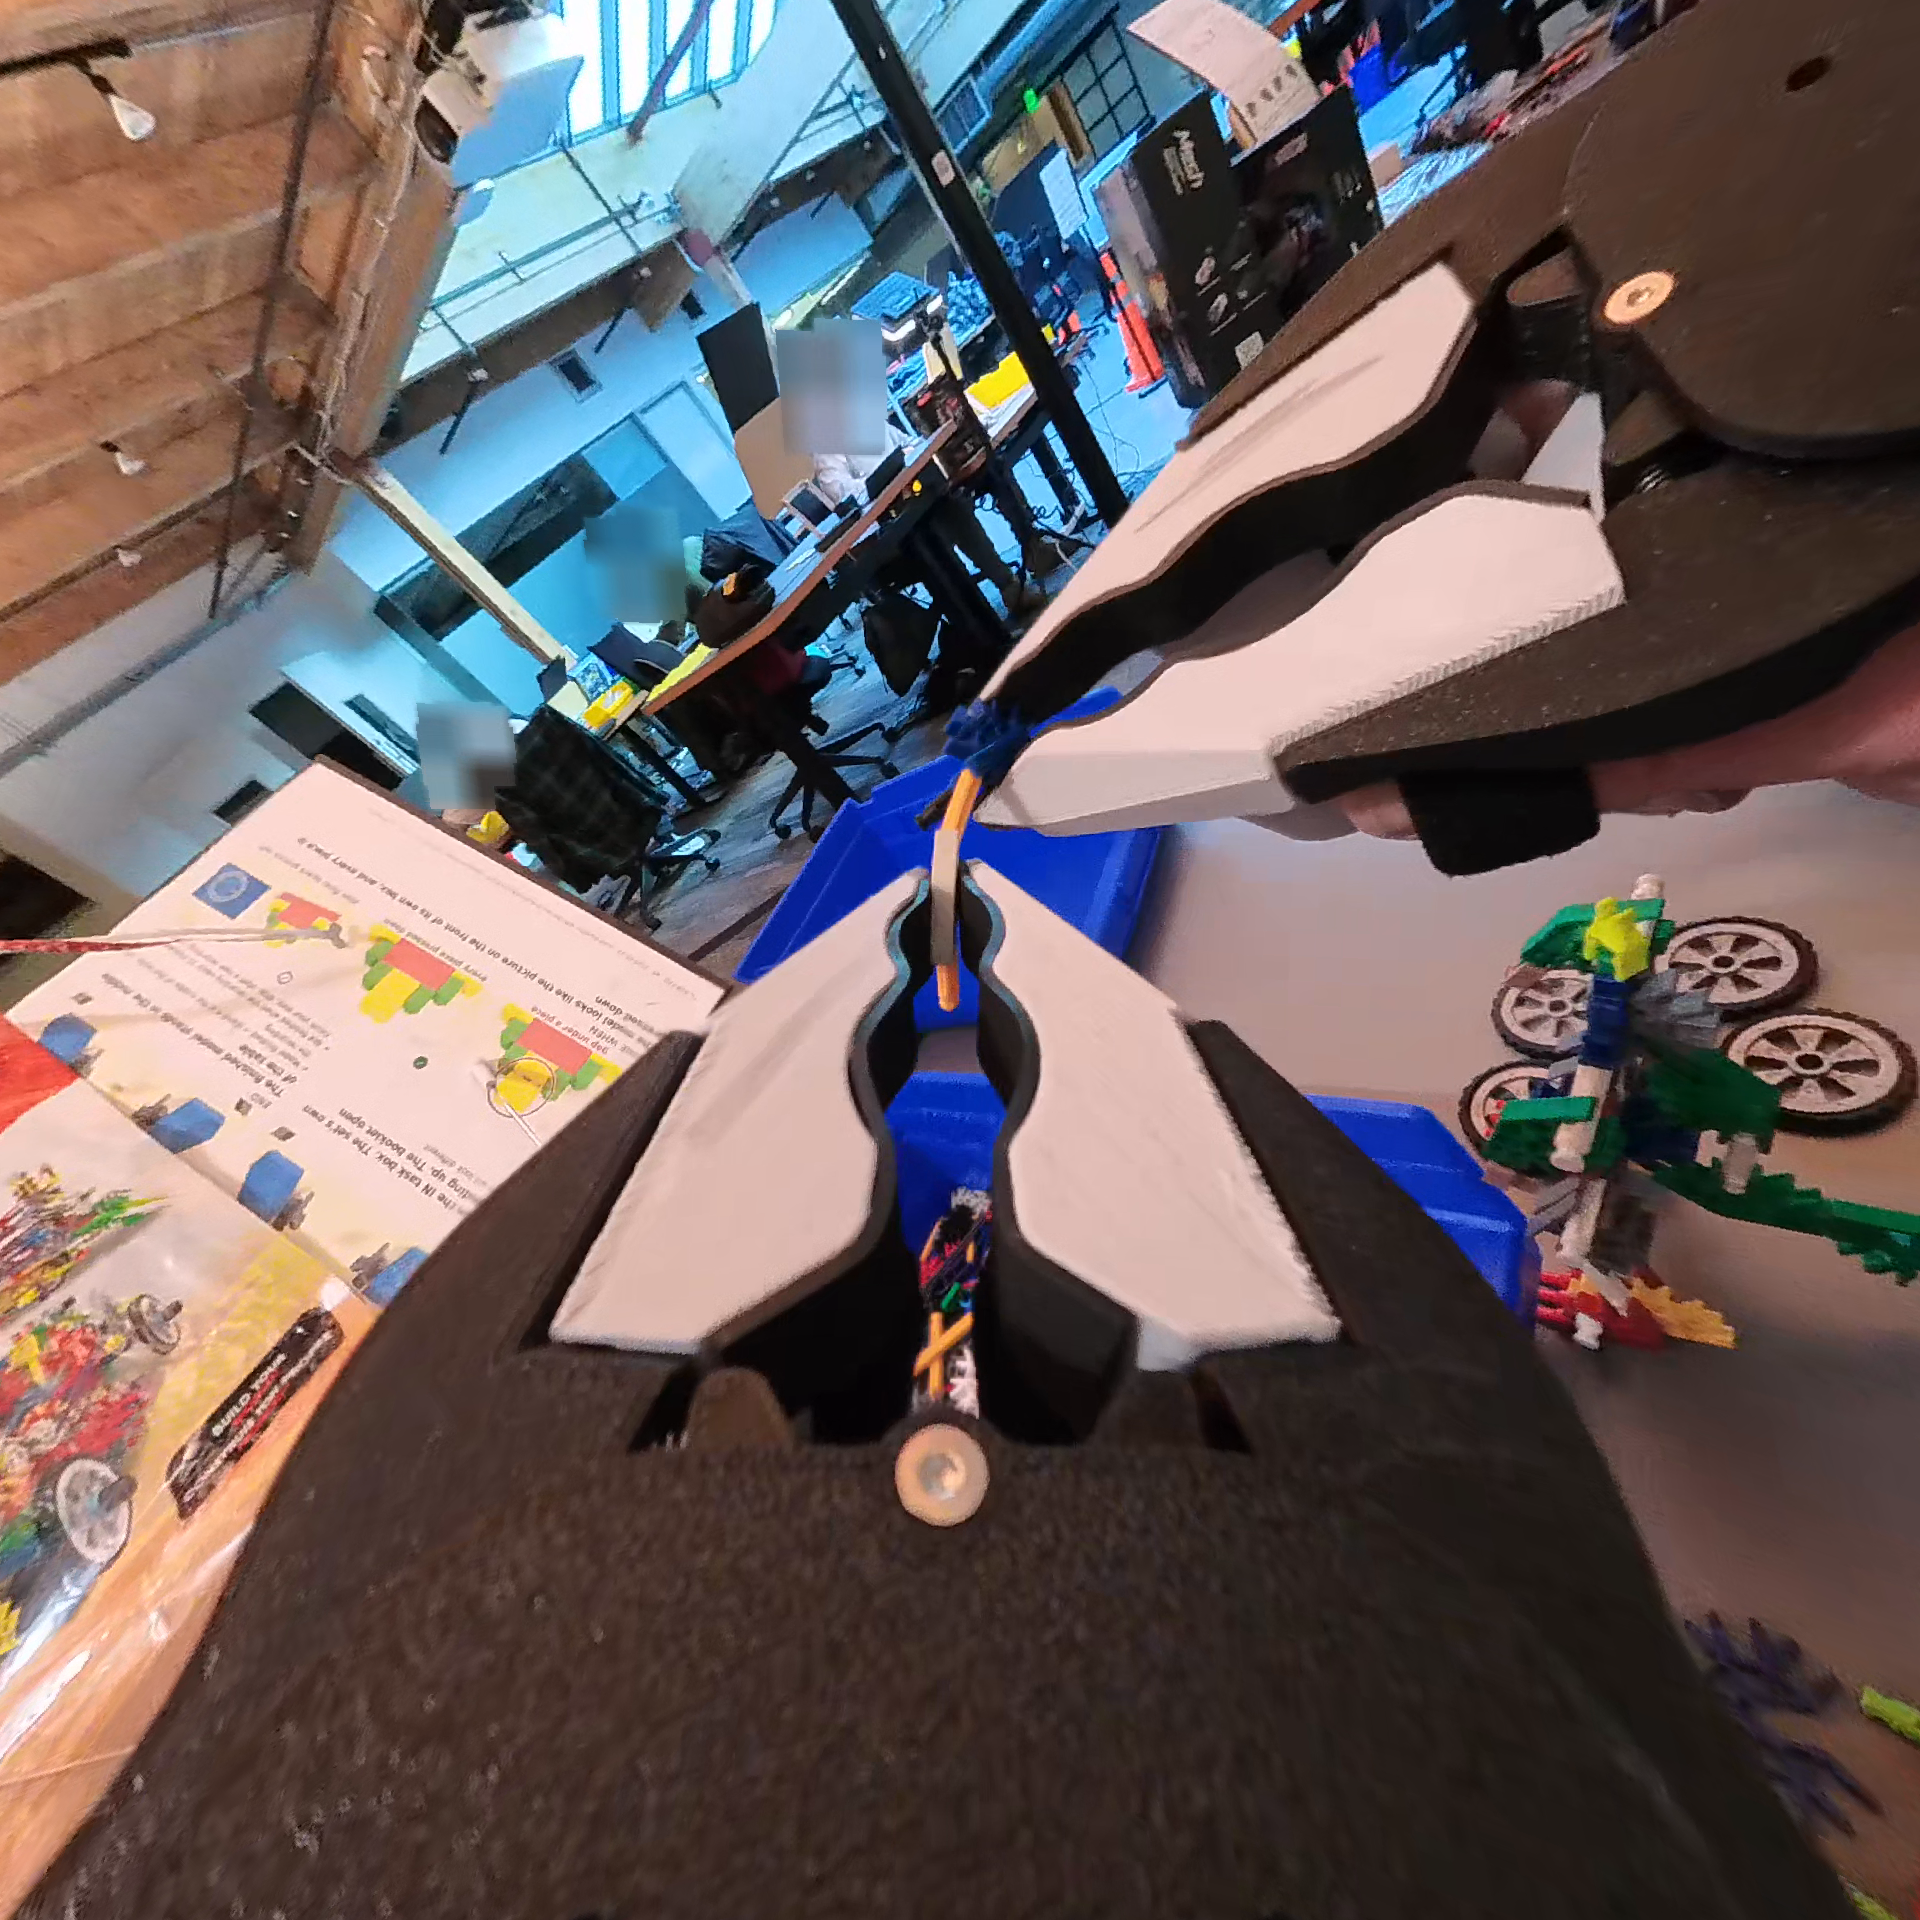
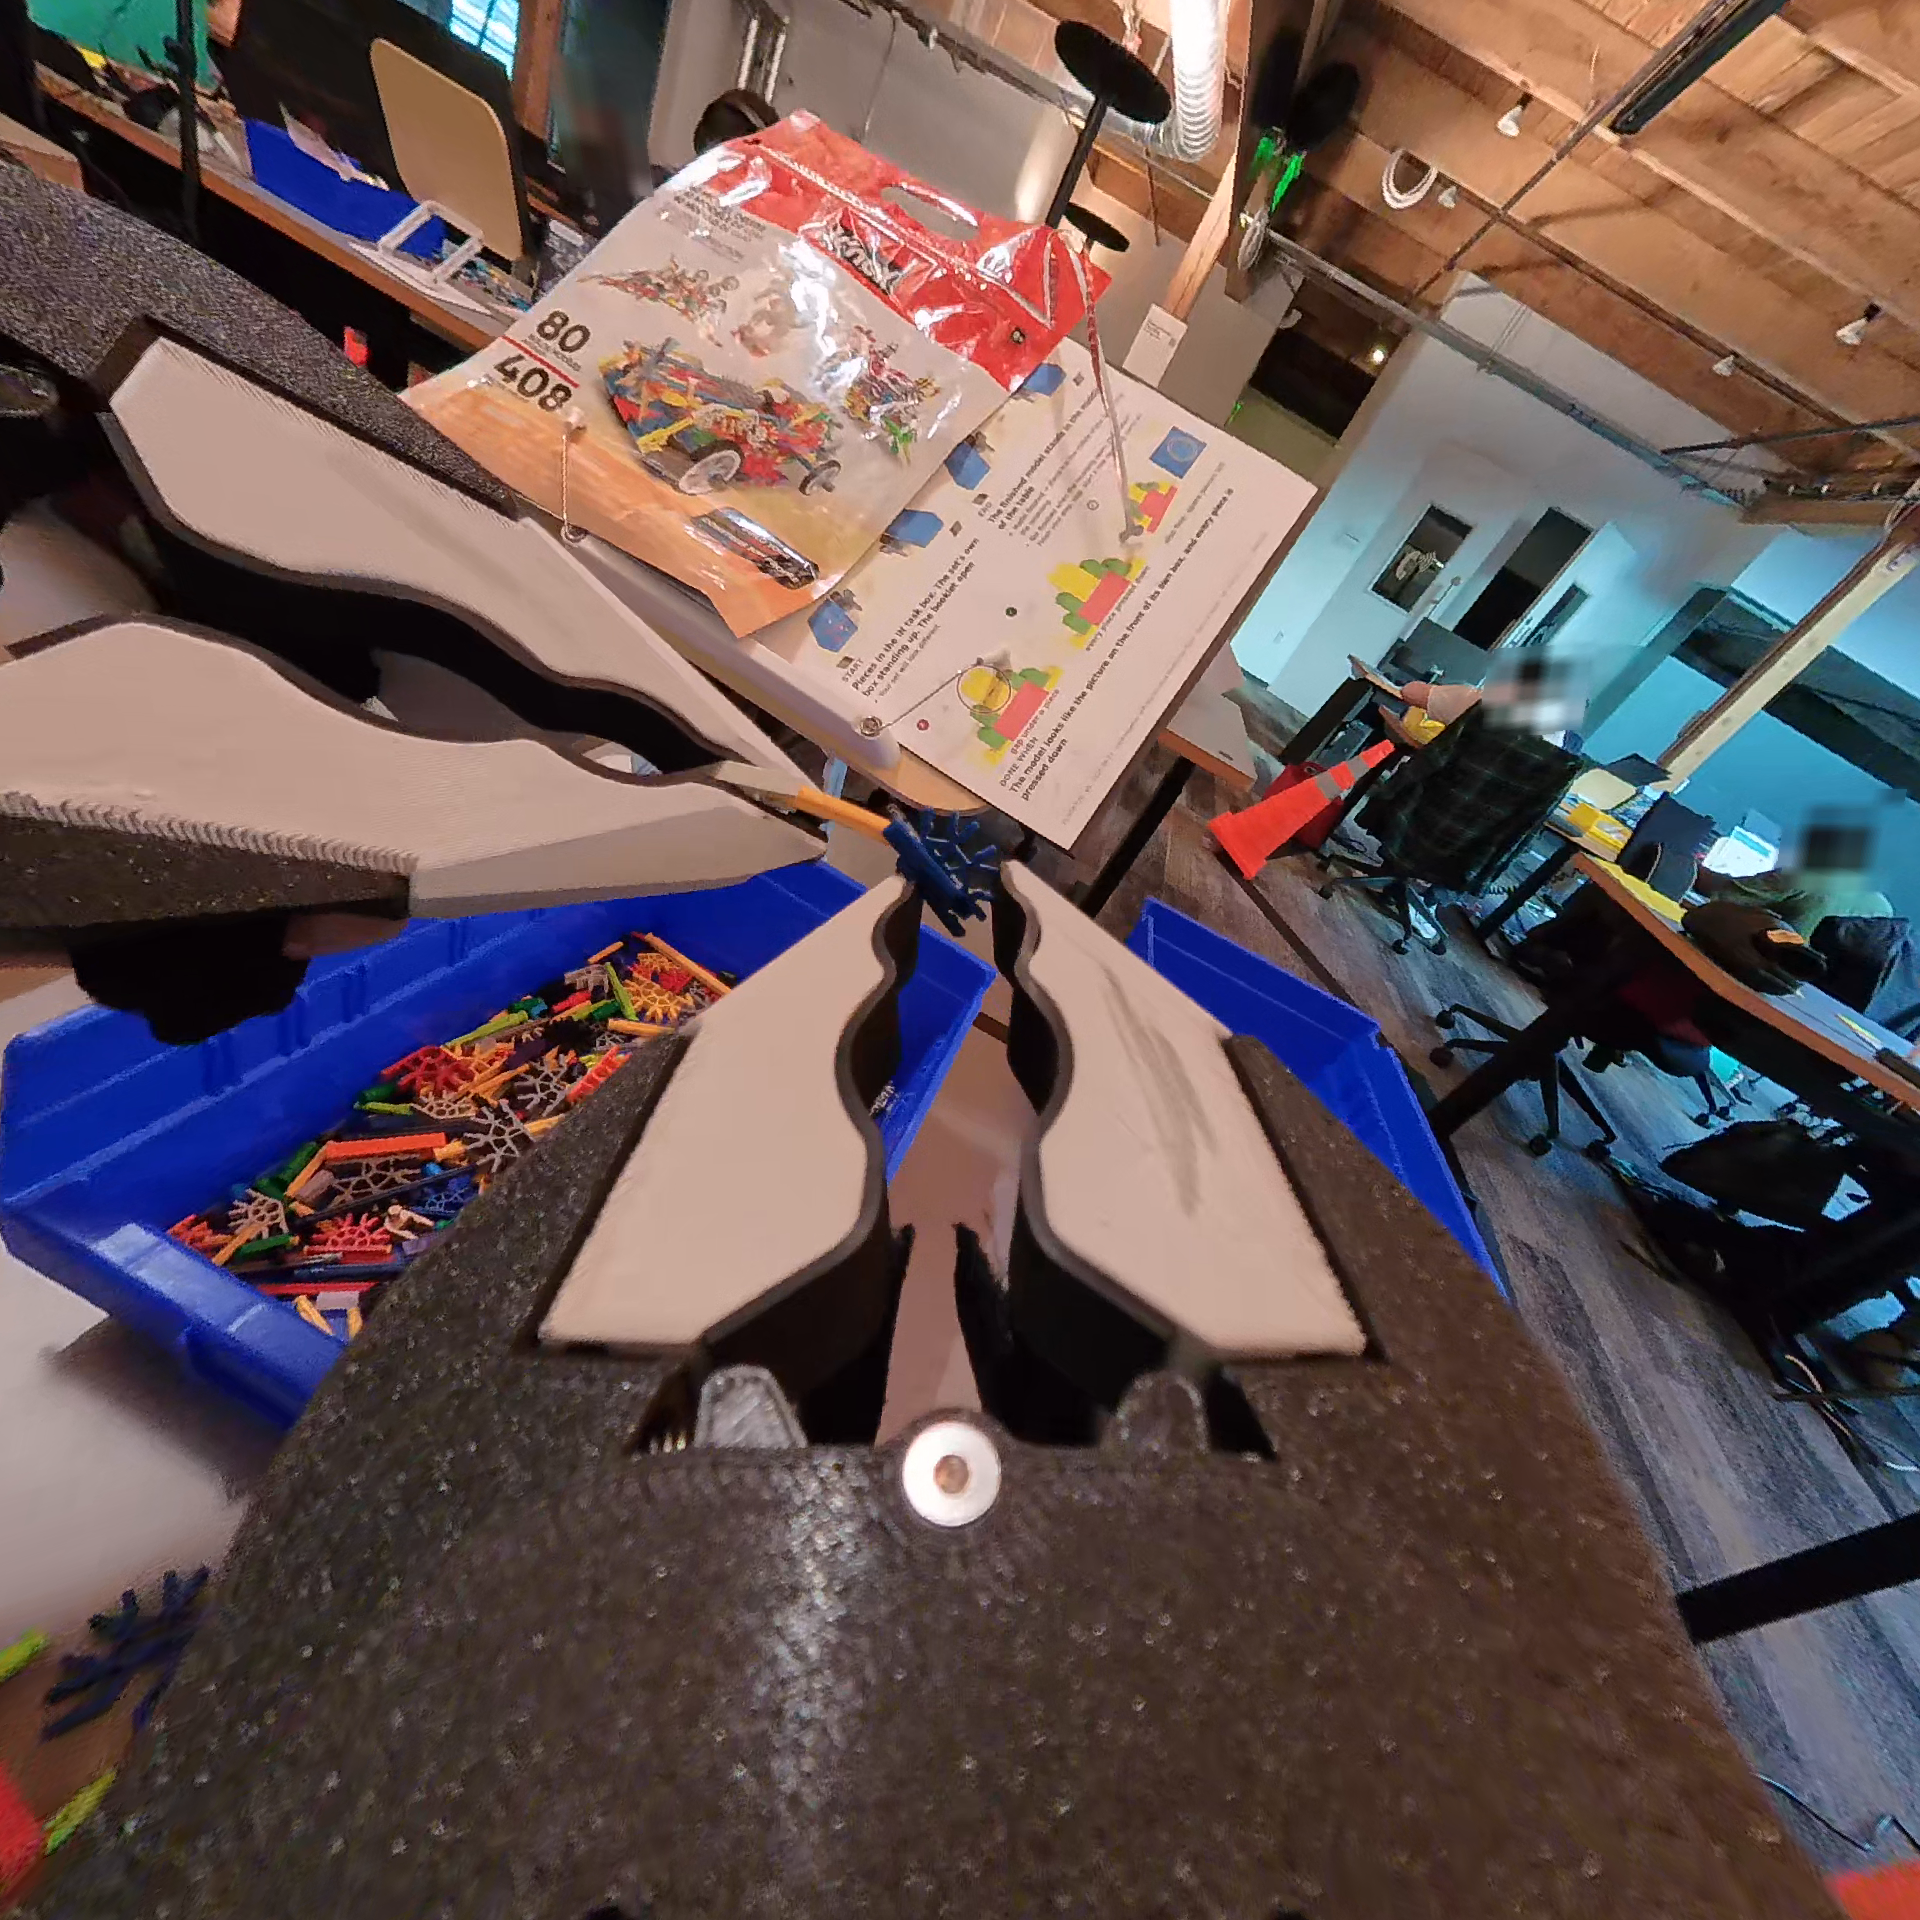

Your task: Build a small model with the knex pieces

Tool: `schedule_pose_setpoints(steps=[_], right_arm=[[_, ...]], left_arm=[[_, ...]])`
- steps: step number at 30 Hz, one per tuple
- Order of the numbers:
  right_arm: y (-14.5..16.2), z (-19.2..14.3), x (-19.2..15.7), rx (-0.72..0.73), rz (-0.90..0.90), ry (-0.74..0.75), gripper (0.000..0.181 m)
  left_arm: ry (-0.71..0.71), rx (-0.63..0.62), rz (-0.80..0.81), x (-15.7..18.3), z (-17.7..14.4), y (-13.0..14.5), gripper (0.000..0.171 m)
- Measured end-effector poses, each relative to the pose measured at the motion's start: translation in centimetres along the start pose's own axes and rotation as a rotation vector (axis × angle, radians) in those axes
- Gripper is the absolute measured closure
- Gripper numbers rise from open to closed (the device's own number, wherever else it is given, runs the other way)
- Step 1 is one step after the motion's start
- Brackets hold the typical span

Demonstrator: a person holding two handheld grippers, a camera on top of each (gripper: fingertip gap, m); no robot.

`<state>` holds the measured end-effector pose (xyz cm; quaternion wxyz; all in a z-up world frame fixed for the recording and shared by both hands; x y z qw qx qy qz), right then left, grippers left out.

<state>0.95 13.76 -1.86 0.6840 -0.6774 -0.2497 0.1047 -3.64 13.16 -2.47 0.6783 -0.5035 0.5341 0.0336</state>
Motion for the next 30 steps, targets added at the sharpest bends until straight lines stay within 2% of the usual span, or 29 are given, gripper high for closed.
schedule_pose_setpoints(steps=[7,12,17,22,25,30], right_arm=[[0.7,1.2,-0.1,-0.027,0.049,0.0,0.17],[1.0,2.2,0.0,-0.035,0.177,-0.025,0.17],[1.0,2.9,0.0,-0.039,0.22,-0.019,0.17],[0.6,3.1,-0.2,-0.038,0.256,-0.039,0.171],[0.5,3.1,-0.2,-0.041,0.306,-0.071,0.171],[0.1,3.0,-0.1,-0.062,0.33,-0.141,0.17]], left_arm=[[-0.053,-0.04,0.03,-0.2,0.5,1.2,0.171],[-0.153,-0.083,0.085,-0.3,0.9,1.7,0.171],[-0.26,-0.124,0.129,-0.4,1.1,2.0,0.171],[-0.31,-0.136,0.172,0.2,1.4,1.6,0.171],[-0.262,-0.09,0.126,0.2,1.3,1.5,0.171],[-0.084,0.064,-0.257,-1.0,0.6,1.4,0.171]])
Point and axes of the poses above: each gripper's, where its closed fingertips meet, z out along the fingers, y out of its underside, x = y × z across the jaws, the point moved 3 cm from there along -z, back along the fingers, and after that the axes turned 14 degrees about z, right-handed, at the moved point
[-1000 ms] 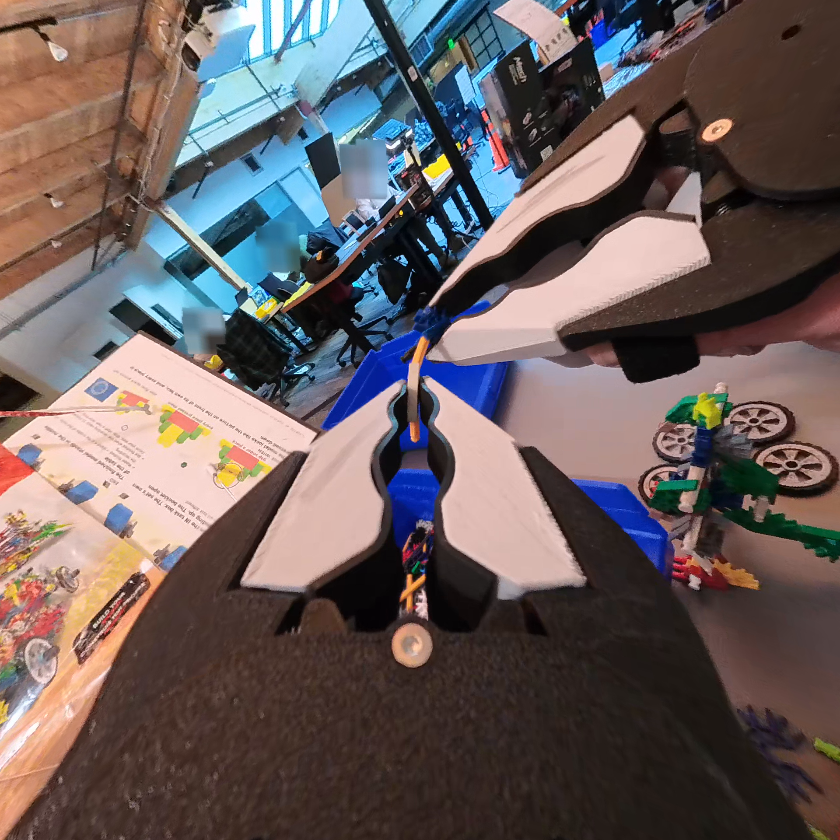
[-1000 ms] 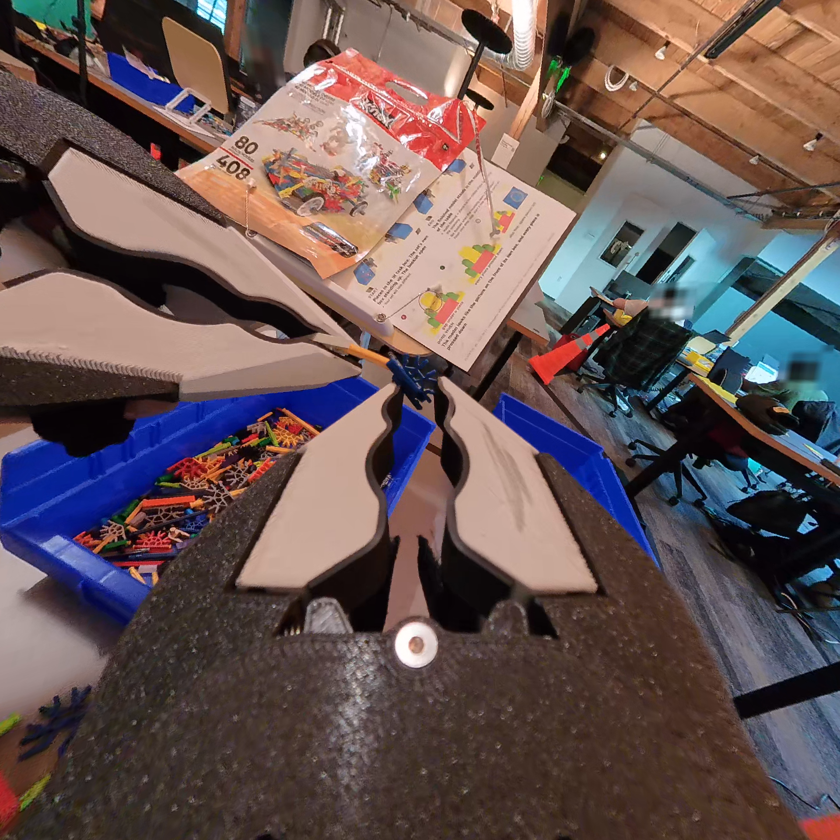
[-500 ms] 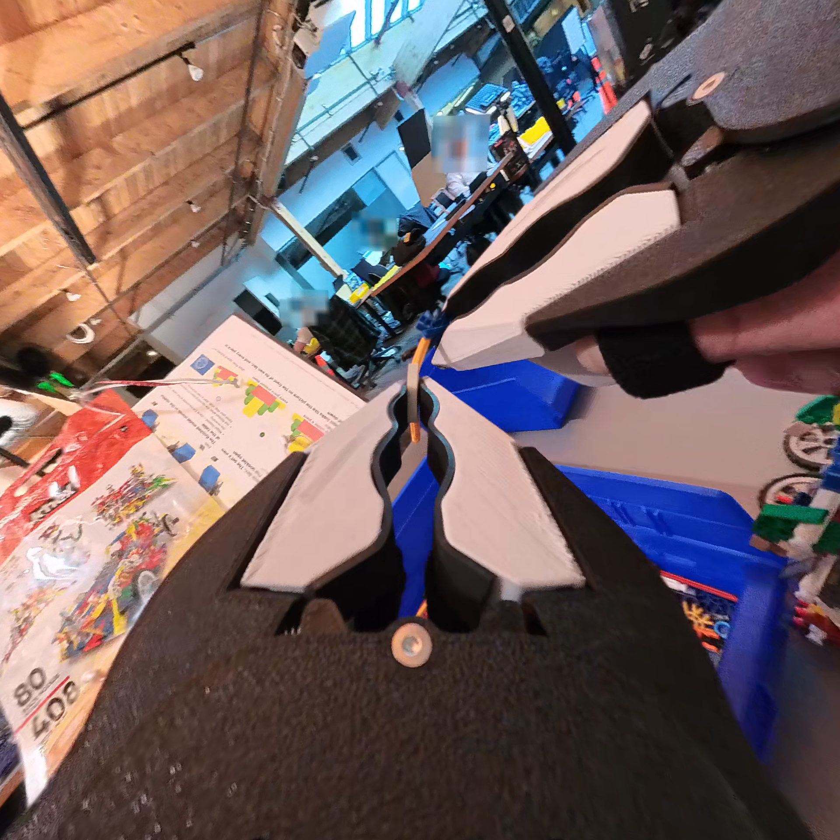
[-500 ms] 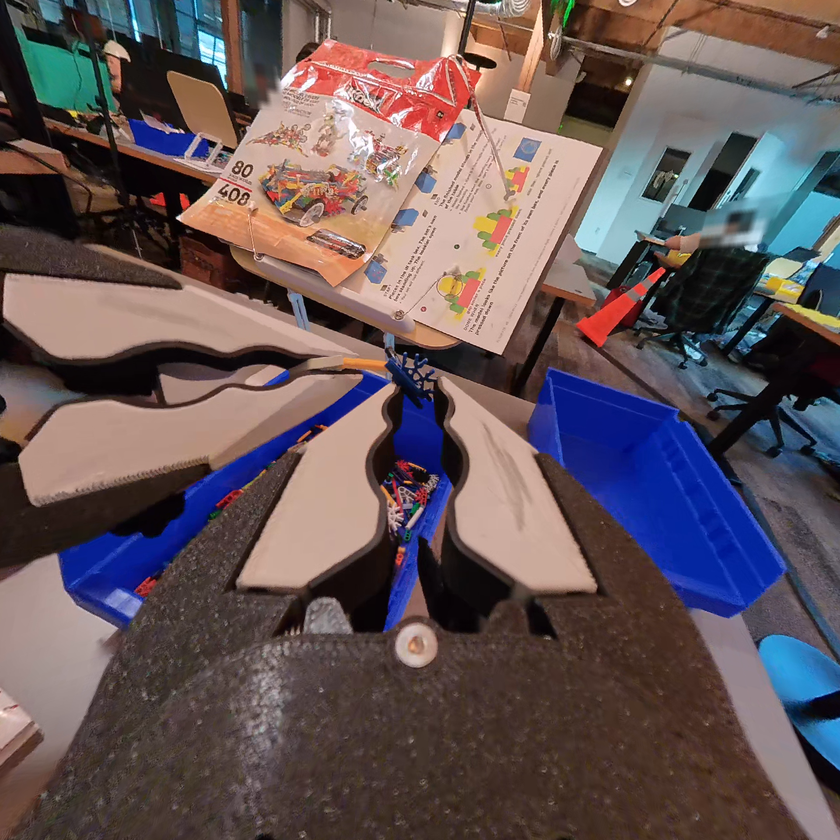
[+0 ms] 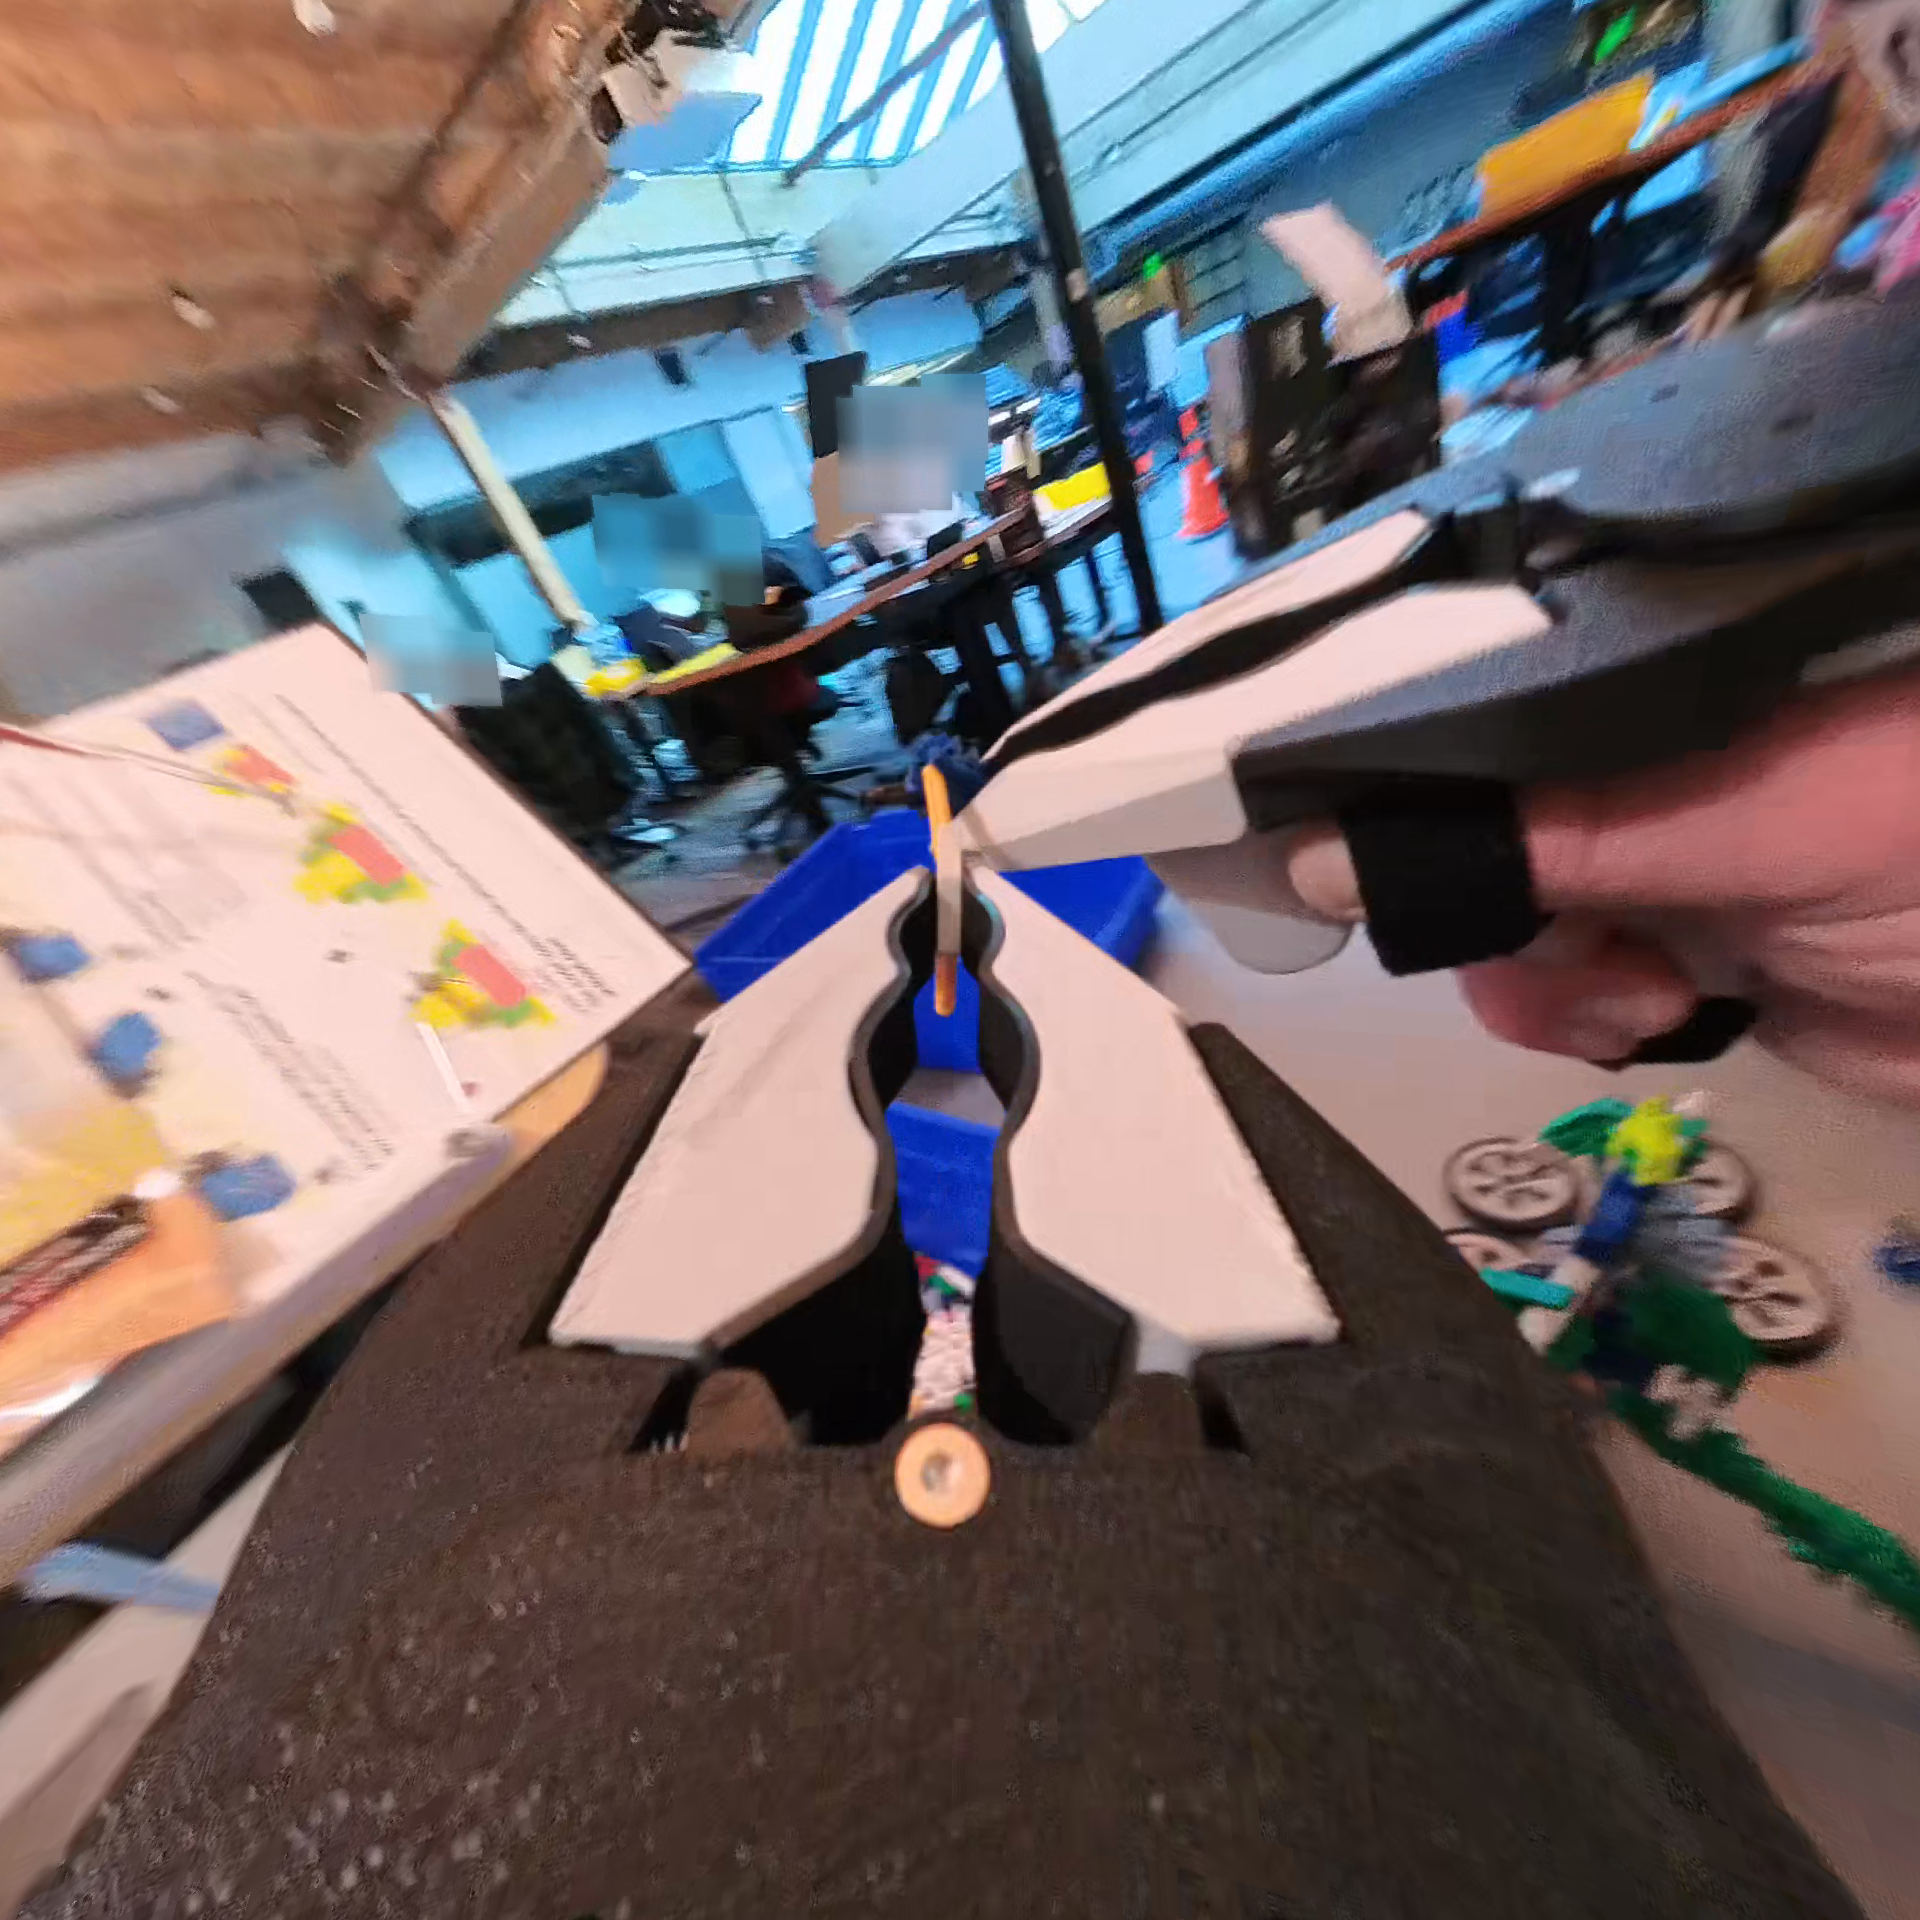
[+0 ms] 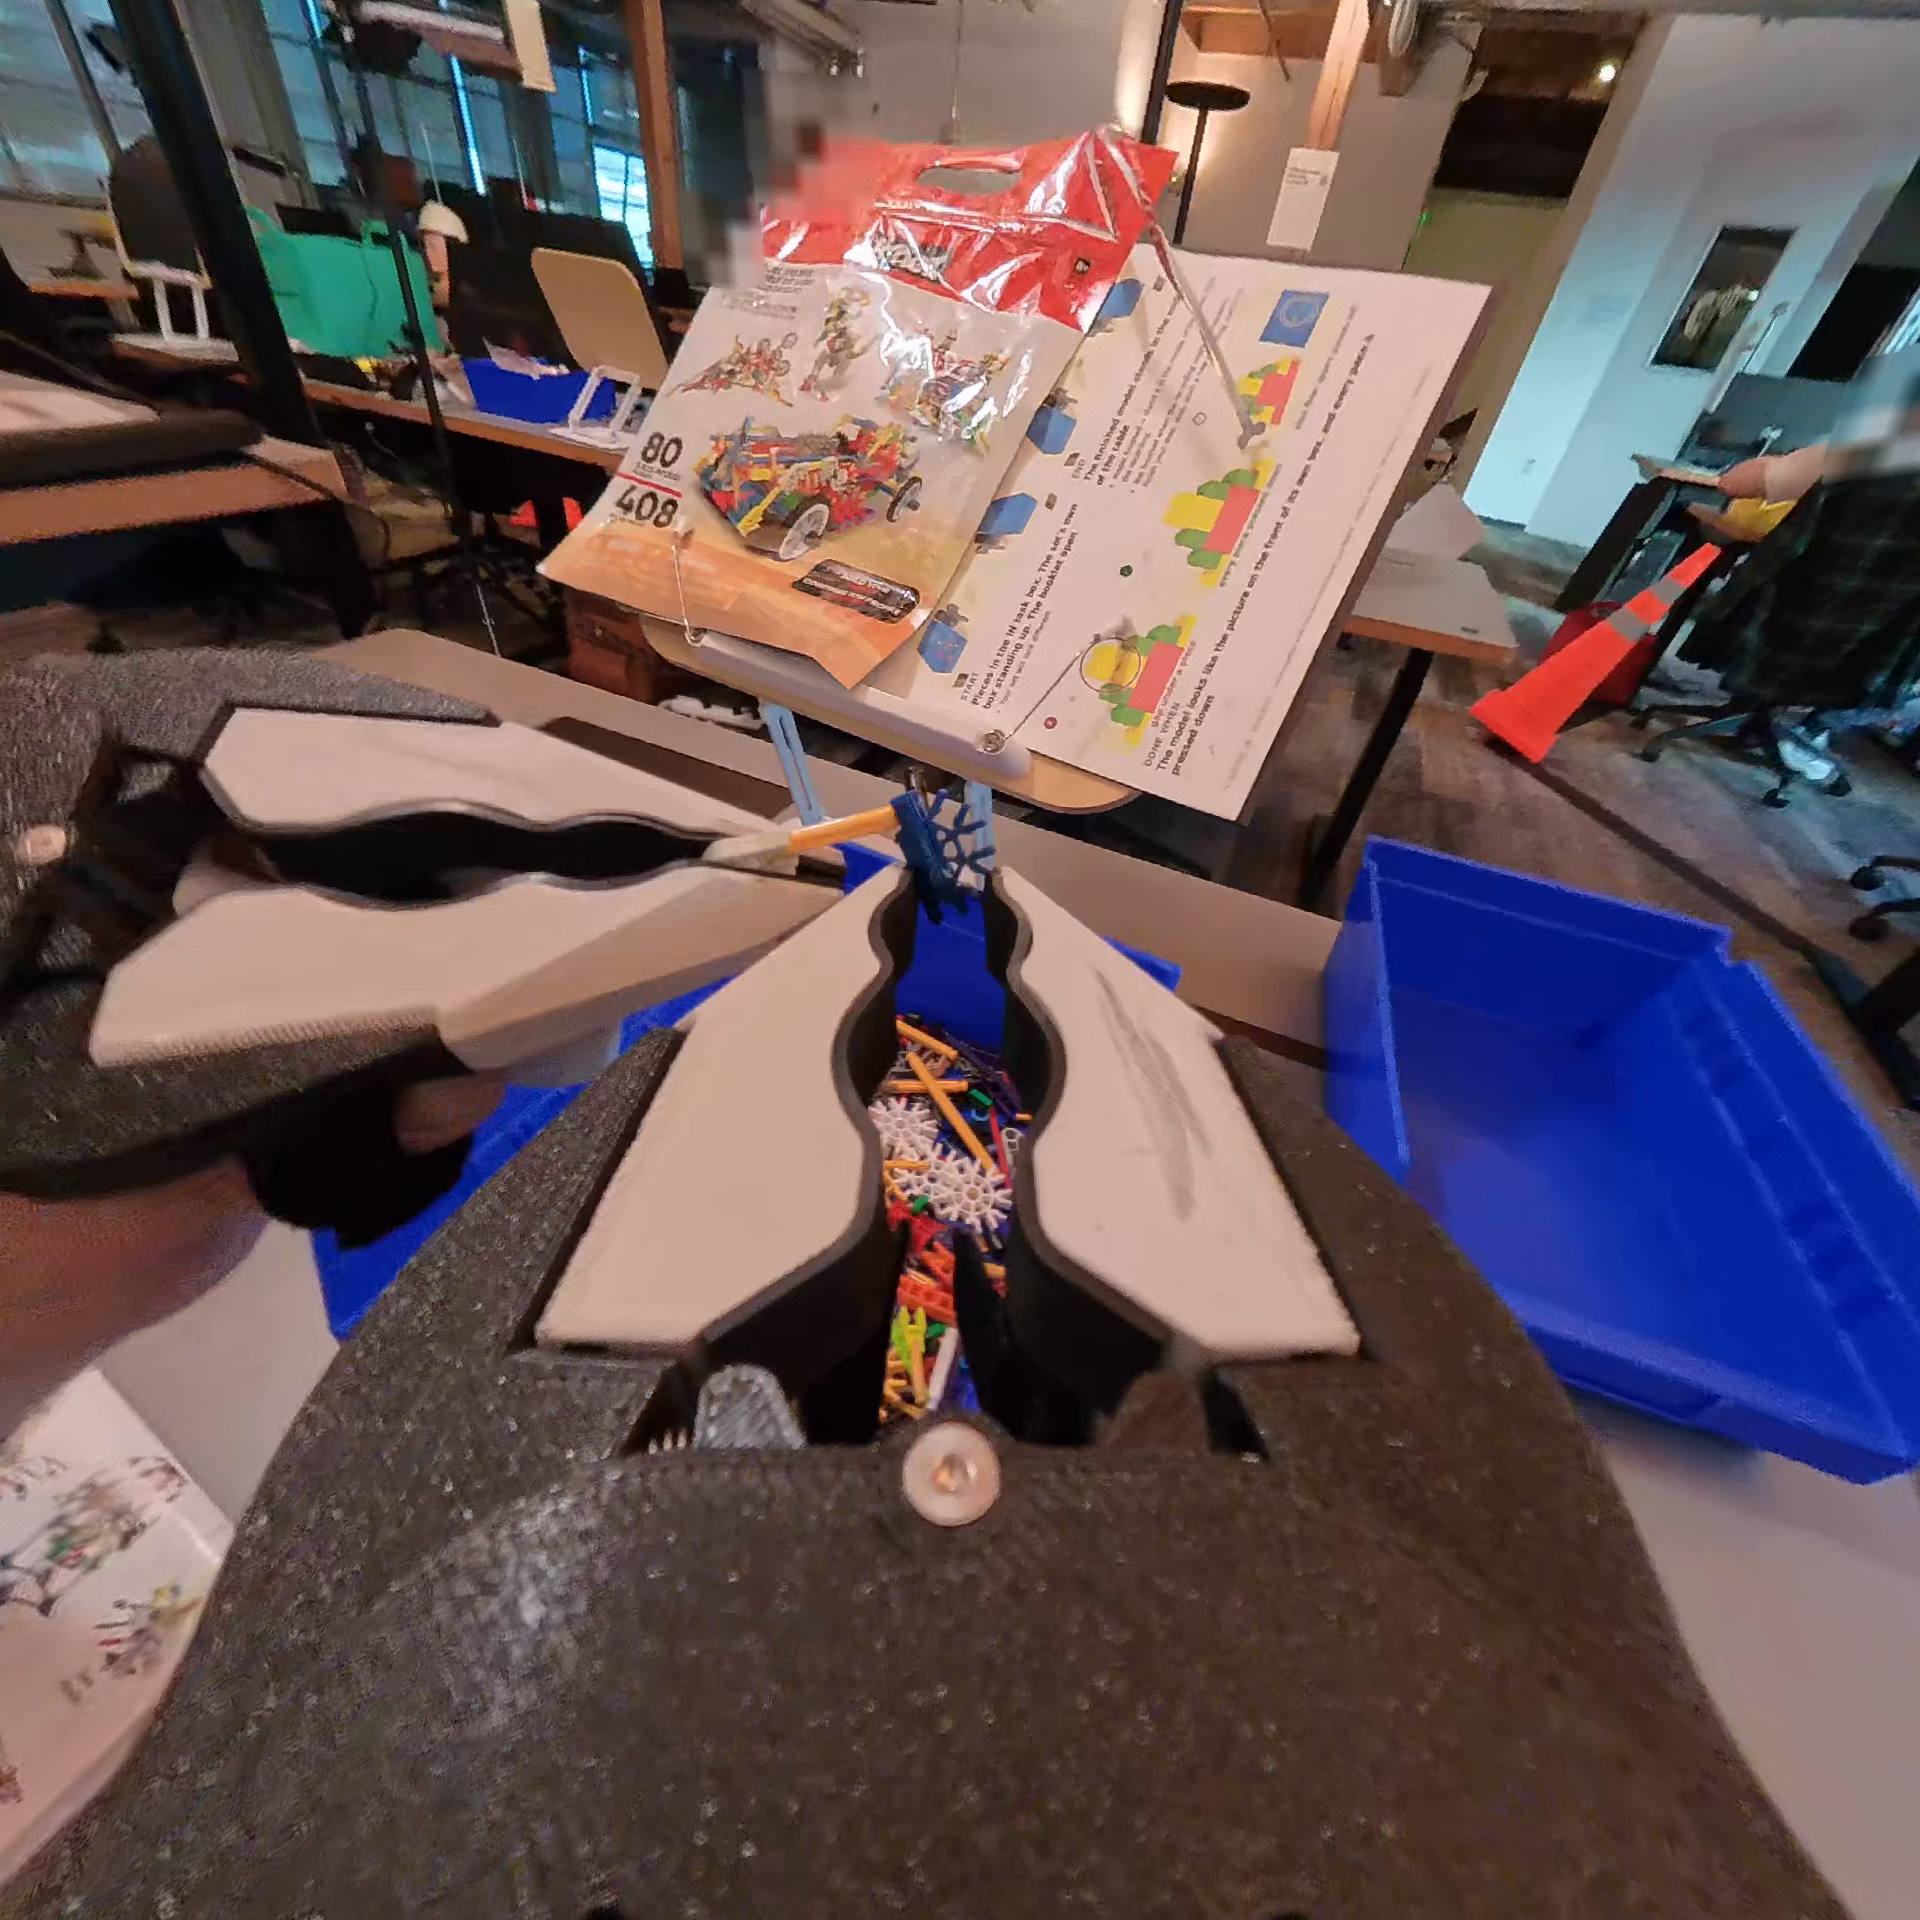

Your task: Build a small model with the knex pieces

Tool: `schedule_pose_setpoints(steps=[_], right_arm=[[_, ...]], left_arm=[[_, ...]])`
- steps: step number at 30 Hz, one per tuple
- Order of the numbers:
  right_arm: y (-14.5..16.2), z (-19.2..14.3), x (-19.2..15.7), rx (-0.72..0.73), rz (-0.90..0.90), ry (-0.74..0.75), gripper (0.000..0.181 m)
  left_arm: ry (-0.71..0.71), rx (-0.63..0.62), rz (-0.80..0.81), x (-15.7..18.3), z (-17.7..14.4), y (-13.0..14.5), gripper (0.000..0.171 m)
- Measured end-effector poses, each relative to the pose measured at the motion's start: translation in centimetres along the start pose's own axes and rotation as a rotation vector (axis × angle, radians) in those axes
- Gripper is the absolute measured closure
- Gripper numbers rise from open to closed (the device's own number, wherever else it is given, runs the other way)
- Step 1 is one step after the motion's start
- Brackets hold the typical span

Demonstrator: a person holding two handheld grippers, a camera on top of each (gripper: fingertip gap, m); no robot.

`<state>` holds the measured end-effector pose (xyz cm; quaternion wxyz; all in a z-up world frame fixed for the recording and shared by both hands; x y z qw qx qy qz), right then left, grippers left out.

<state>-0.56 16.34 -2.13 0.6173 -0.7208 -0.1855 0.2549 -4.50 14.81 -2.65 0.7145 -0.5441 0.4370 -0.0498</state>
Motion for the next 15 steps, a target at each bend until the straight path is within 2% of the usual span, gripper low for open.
schedule_pose_setpoints(steps=[4,9,12,15], right_arm=[[-0.9,0.0,-0.4,-0.012,-0.077,-0.006,0.17],[-1.9,-0.6,-1.5,0.014,-0.144,-0.032,0.172],[-2.4,-1.1,-1.9,0.019,-0.166,-0.056,0.172],[-2.5,-1.7,-2.2,0.028,-0.293,-0.031,0.172]], left_arm=[[0.145,0.107,-0.258,-0.5,-0.5,-0.5,0.171],[0.369,0.328,-0.623,-1.8,-1.9,-1.6,0.171],[0.392,0.335,-0.611,-2.0,-2.3,-1.8,0.171],[0.43,0.328,-0.599,-1.9,-2.7,-2.2,0.171]])
Point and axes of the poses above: each gripper's, where its closed fingertips meet, z out along the fingers, y out of its underside, x = y × z across the jaws, the point moved 3 cm from there along -z, back along the fingers, and after that the axes turned 14 degrees about z, right-handed, at the moved point
